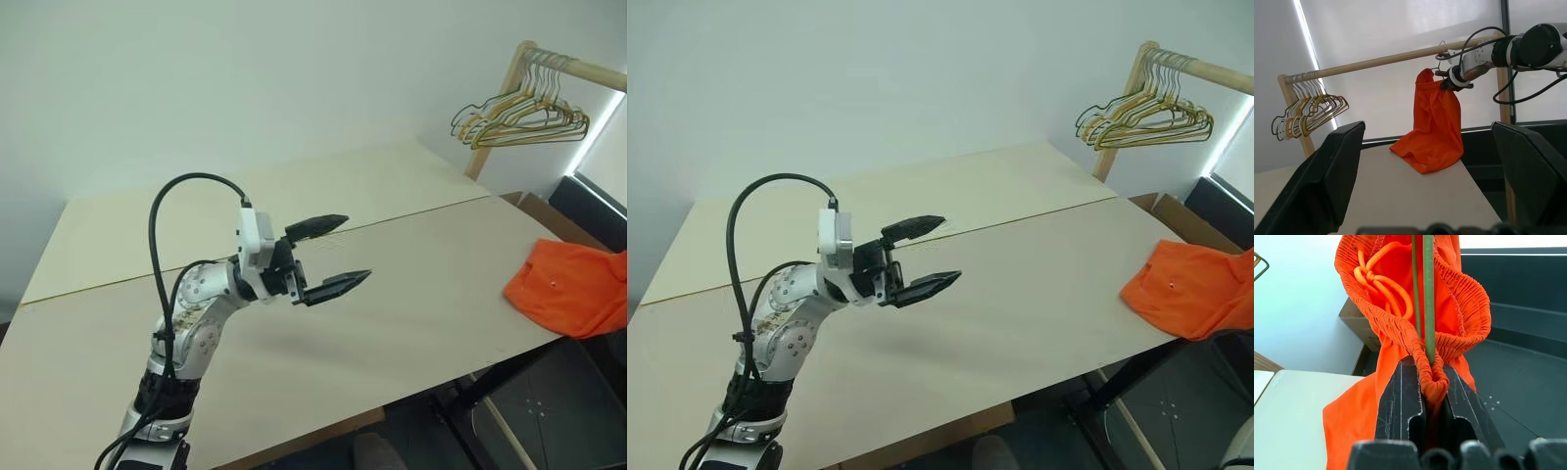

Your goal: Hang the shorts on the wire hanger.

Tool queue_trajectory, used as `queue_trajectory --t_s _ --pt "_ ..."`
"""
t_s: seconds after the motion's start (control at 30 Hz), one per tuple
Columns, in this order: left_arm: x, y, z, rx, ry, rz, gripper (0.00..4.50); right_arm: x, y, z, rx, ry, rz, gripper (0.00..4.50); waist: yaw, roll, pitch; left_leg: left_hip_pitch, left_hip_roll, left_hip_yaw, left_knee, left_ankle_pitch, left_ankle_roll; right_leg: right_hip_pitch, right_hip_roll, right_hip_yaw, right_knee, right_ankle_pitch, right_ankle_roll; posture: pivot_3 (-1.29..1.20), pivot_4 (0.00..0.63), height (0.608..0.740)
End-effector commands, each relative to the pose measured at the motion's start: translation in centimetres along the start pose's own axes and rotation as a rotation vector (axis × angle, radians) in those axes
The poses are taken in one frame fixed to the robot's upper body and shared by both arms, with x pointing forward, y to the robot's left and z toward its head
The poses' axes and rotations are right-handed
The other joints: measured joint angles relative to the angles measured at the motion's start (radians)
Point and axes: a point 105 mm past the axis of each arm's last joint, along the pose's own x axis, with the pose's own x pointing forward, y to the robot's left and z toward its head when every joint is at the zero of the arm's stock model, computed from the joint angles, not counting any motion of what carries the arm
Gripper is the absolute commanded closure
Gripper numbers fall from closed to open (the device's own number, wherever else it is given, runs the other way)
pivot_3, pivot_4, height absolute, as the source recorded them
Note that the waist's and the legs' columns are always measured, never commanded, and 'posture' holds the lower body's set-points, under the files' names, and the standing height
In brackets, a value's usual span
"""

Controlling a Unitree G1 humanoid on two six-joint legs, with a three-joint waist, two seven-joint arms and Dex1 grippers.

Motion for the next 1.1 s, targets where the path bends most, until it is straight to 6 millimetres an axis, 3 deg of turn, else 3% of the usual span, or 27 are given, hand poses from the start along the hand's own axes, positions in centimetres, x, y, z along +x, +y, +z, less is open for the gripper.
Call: queue_trajectory --t_s 0.03,0.43,0.8,1.0,1.1 --pt "0.1 -0.7 1.1 0.015 -0.01 -0.057 0.0 -0.6 -0.5 2.3 0.015 -0.067 0.011 4.44 -0.001 0.001 0.0 0.0 0.0 0.0 0.0 0.0 0.0 0.0 0.0 0.0 0.0 0.0 0.0 -0.22 0.0 0.74" --pt "0.9 -1.5 1.2 -0.03 -0.008 -0.114 0.0 -0.6 -1.2 1.5 0.008 -0.012 -0.009 4.44 -0.014 0.002 0.0 0.0 0.0 0.0 0.0 0.0 0.0 0.0 0.0 0.0 0.0 -0.003 -0.004 -0.25 0.0 0.74" --pt "0.9 -1.7 1.2 -0.028 -0.033 -0.116 0.0 0.1 -1.2 -0.9 -0.213 0.041 -0.03 4.44 -0.02 0.001 0.001 0.001 0.0 0.0 0.0 0.0 -0.001 0.001 0.001 0.0 0.0 -0.003 -0.004 -0.23 0.0 0.74" --pt "0.9 -1.6 1.3 -0.018 -0.04 -0.099 0.0 0.0 -1.1 0.3 -0.277 -0.018 -0.062 2.48 -0.022 0.002 0.0 0.001 0.0 0.001 0.0 0.0 -0.001 0.001 0.001 0.001 0.0 -0.002 -0.004 -0.22 0.0 0.74" --pt "0.8 -1.4 1.2 -0.013 -0.045 -0.085 0.0 -0.3 -1.0 1.6 -0.395 -0.073 -0.102 1.3 -0.017 0.002 0.0 0.001 0.0 0.001 0.0 0.0 -0.001 0.001 0.001 0.002 0.0 -0.002 -0.004 -0.22 0.0 0.74"
